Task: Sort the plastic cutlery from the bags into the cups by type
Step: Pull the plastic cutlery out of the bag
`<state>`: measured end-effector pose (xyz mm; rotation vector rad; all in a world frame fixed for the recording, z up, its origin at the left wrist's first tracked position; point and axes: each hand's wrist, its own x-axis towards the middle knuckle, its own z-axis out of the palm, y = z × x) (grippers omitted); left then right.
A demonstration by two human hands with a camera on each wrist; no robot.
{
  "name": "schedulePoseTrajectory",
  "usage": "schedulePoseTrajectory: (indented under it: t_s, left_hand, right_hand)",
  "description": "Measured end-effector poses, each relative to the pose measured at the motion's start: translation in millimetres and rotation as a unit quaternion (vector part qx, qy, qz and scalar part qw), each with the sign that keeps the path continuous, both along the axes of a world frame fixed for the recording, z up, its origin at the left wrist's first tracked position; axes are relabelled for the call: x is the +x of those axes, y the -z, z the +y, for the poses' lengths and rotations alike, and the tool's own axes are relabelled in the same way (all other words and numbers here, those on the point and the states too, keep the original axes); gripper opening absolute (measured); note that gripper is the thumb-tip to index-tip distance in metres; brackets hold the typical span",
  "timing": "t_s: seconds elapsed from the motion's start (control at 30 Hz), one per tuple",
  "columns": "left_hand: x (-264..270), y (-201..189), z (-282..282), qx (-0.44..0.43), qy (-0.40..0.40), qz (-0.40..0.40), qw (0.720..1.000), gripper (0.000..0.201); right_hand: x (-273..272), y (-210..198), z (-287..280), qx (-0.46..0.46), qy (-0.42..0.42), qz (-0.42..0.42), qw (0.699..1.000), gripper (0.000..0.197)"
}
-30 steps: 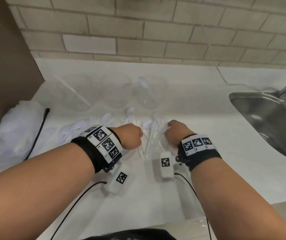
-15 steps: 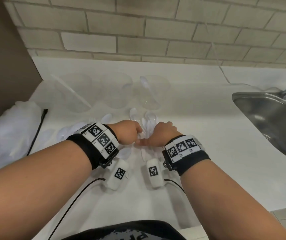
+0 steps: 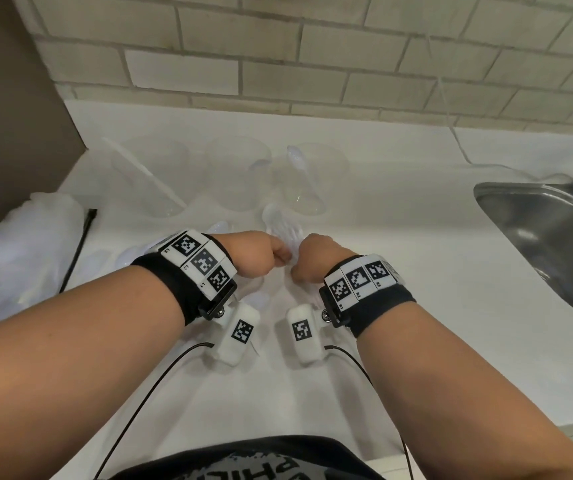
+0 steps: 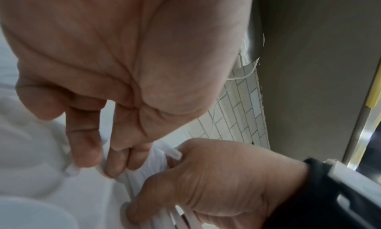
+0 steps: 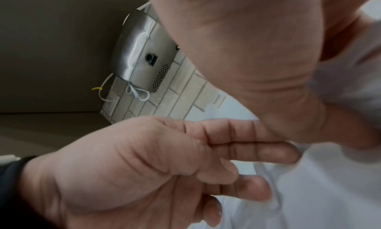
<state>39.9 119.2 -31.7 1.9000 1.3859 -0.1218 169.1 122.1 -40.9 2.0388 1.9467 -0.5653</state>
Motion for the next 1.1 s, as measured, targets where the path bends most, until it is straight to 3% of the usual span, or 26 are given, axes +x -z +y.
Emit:
schedulePoseTrajectory:
  t_s: [0.1, 0.37, 0.57, 0.67, 0.73, 0.8, 0.9, 1.0, 1.1]
  left_hand:
    - [-3.6, 1.3, -0.2, -0.006, -0.017, -0.023, 1.000, 0.060]
    - [-6.7, -4.6, -3.0, 0.076, -0.061, 0.072, 0.993, 0.034]
    - [-10.9, 0.3, -1.7, 0.043, -0.073, 0.084, 0.993, 0.032]
    - [-10.4, 1.3, -2.8, 0.038, -0.091, 0.075, 0.992, 0.031]
    - [-10.6, 2.8, -3.6, 0.024, -0.118, 0.053, 0.991, 0.031]
    - [-12.5, 5.2, -1.5, 0.021, -0.179, 0.006, 0.984, 0.032]
    - [-15.2, 3.4, 4.2, 0.078, -0.305, -0.112, 0.942, 0.043]
    - [-16.3, -6.6, 4.5, 0.081, -0.310, -0.189, 0.928, 0.053]
    - [-16.8, -14.0, 0.5, 0.053, -0.313, -0.260, 0.912, 0.046]
  right_hand:
    - [1.7, 1.7, 2.7, 0.015, -0.005, 0.015, 1.000, 0.018]
    - [1.2, 4.9, 6.3, 0.036, 0.010, 0.025, 0.999, 0.014]
    - [2.0, 4.0, 7.1, 0.035, 0.010, 0.013, 0.999, 0.023]
    - [6.4, 2.7, 4.8, 0.039, 0.006, 0.033, 0.999, 0.014]
    - [11.5, 0.5, 1.3, 0.042, -0.001, 0.055, 0.998, 0.003]
    - [17.9, -0.9, -2.4, 0.043, -0.022, 0.065, 0.997, 0.011]
    - [24.5, -5.2, -6.2, 0.048, -0.049, 0.079, 0.995, 0.018]
    - [25.6, -10.9, -8.5, 0.070, -0.065, 0.098, 0.991, 0.020]
    - [21.9, -16.3, -9.5, 0.092, -0.076, 0.114, 0.986, 0.021]
